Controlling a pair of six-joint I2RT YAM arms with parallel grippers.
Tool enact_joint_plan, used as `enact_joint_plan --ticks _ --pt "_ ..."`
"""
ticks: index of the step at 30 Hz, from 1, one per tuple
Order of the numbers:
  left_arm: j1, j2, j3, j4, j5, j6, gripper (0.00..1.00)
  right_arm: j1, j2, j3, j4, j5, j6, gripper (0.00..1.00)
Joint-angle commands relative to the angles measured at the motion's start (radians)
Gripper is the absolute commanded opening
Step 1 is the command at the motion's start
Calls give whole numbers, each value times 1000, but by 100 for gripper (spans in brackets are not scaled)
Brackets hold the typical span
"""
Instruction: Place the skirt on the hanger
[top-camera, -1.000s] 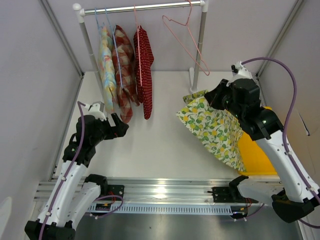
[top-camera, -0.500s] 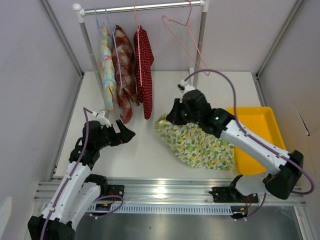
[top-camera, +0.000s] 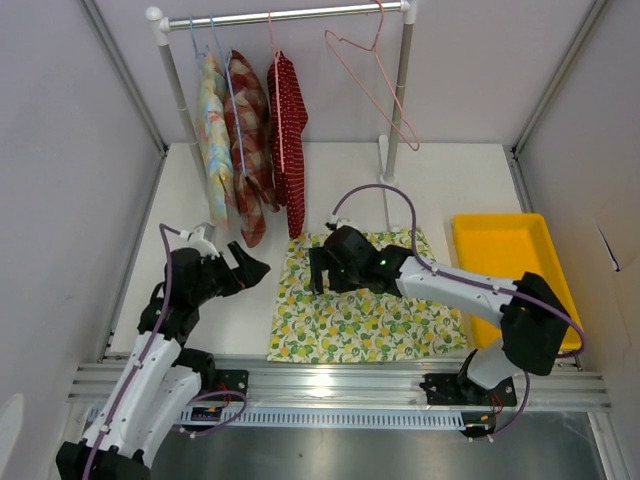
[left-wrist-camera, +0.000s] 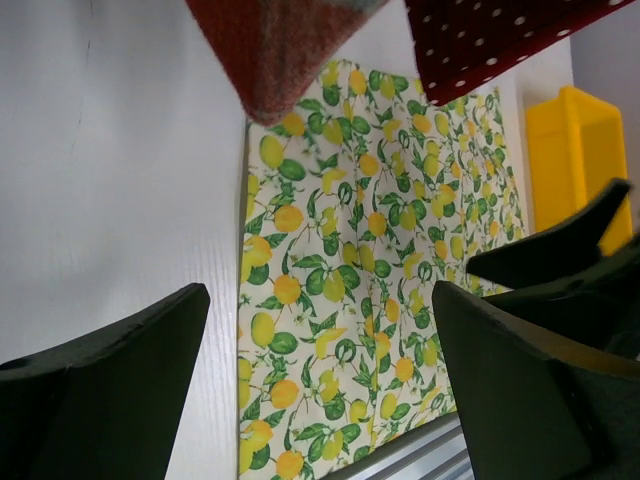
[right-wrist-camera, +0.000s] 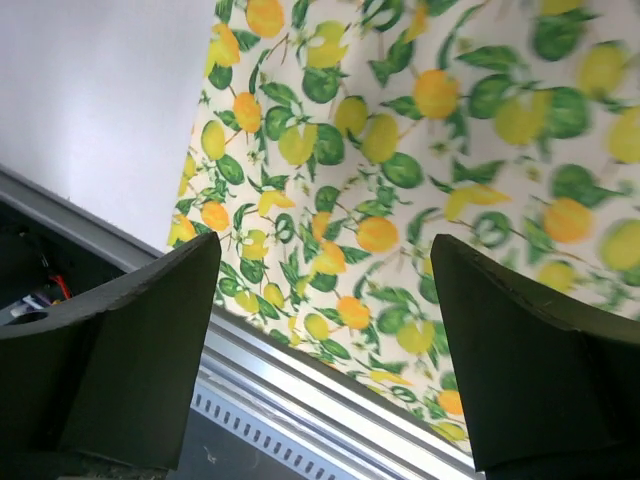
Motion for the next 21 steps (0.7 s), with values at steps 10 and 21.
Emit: enact_joint_plan --ticks 10,21 --pt "-181 314 -21 272 -261 -160 98 -484 -305 -140 -39 99 -37 75" --pt "-237 779 82 685 -396 -88 87 -777 9 -88 114 -22 -130 59"
